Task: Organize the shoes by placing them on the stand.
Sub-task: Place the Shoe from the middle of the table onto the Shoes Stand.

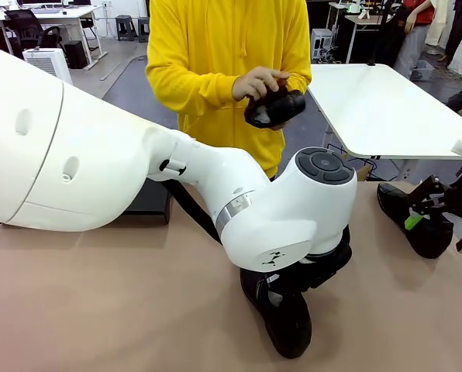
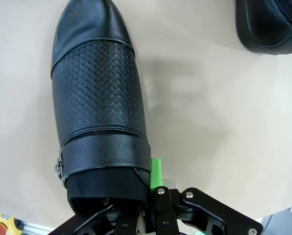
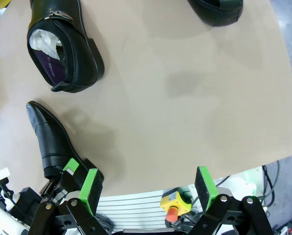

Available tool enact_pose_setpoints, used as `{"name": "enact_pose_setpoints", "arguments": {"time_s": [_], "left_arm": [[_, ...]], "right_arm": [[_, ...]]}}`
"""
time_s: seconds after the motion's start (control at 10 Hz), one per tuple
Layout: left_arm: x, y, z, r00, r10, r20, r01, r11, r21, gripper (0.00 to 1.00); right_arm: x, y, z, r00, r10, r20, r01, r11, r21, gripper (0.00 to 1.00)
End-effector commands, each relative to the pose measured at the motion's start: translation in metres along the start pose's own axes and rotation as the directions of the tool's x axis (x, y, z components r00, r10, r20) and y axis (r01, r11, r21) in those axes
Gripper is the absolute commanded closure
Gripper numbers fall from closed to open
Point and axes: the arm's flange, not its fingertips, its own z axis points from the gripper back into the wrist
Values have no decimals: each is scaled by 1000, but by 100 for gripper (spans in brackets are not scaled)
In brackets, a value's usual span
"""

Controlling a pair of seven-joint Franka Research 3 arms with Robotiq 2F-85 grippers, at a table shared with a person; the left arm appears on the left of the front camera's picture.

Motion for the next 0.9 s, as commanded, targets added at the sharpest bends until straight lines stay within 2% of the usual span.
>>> {"name": "enact_pose_setpoints", "arguments": {"time_s": [0.0,0.2,0.4,0.5,0.6,0.7,0.8], "left_arm": [[-7,13,28,1000,-11,-15,10,997,-82,100],[-11,48,86,985,-172,-5,169,972,-161,100],[16,84,136,975,-215,62,223,956,-191,100],[29,108,155,950,-281,135,301,939,-168,100],[41,137,162,894,-406,192,428,898,-96,100],[58,163,169,842,-476,255,506,860,-65,100],[77,193,176,811,-501,302,535,844,-39,100]], "right_arm": [[-1,-2,0,1000,15,6,-15,1000,-7,0],[-1,-2,0,1000,15,6,-15,1000,-7,0],[-1,-2,0,1000,15,6,-15,1000,-7,0],[-1,-2,0,1000,15,6,-15,1000,-7,0],[-1,-2,0,1000,15,6,-15,1000,-7,0],[-1,-2,0,1000,15,6,-15,1000,-7,0],[-1,-2,0,1000,15,6,-15,1000,-7,0]]}}
